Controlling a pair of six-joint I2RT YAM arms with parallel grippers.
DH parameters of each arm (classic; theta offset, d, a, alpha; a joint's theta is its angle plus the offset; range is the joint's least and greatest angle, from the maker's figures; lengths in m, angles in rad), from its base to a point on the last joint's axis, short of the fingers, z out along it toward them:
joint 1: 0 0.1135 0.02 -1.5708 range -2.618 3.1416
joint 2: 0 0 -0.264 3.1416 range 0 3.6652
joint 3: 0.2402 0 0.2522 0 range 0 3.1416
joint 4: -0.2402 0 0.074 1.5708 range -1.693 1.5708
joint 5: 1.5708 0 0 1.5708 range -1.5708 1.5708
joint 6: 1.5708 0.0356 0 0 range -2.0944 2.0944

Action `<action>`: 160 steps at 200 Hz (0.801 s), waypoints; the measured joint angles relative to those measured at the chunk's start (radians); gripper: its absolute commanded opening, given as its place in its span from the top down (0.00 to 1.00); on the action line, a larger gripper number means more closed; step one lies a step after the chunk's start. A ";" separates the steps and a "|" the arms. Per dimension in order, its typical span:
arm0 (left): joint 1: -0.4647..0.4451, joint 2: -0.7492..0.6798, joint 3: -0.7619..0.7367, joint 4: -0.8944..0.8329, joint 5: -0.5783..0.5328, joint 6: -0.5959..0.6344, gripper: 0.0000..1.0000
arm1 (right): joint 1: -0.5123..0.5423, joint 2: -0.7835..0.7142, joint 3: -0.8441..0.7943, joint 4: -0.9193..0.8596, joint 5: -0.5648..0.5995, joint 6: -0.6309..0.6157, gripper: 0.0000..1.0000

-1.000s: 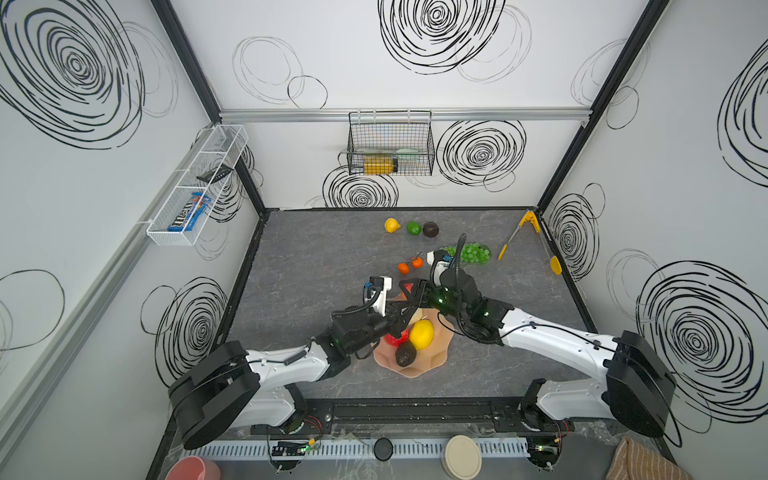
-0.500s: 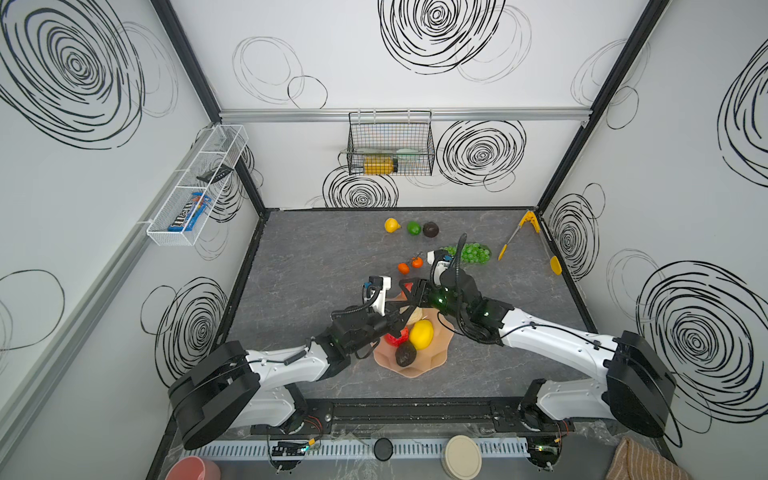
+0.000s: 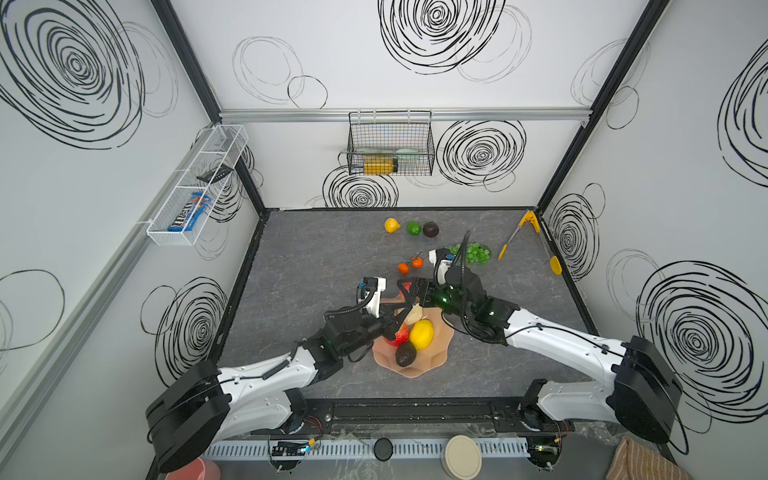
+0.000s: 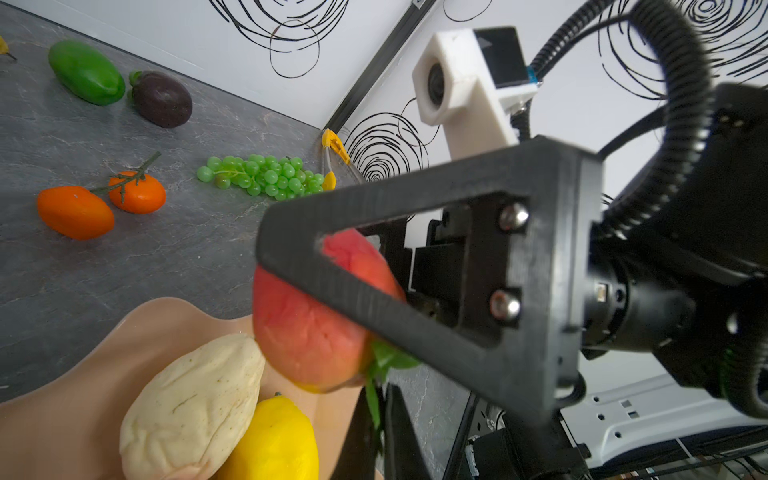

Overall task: Place and organize the fake fruits in the fruit bowl
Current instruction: 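Close the left gripper on the mango while the right gripper releases it, then lower the mango into the bowl with the left gripper while the right withdraws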

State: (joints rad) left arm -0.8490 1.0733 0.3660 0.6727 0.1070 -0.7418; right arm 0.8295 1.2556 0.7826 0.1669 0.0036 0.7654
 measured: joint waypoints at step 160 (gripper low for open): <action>-0.035 -0.262 0.235 -1.126 0.020 0.024 1.00 | -0.200 -0.413 -0.324 -0.055 0.037 -0.209 0.00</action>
State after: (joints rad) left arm -0.8845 0.8108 0.6006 -0.4534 0.1268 -0.7181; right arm 0.6296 0.8429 0.4583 0.1120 0.0410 0.5564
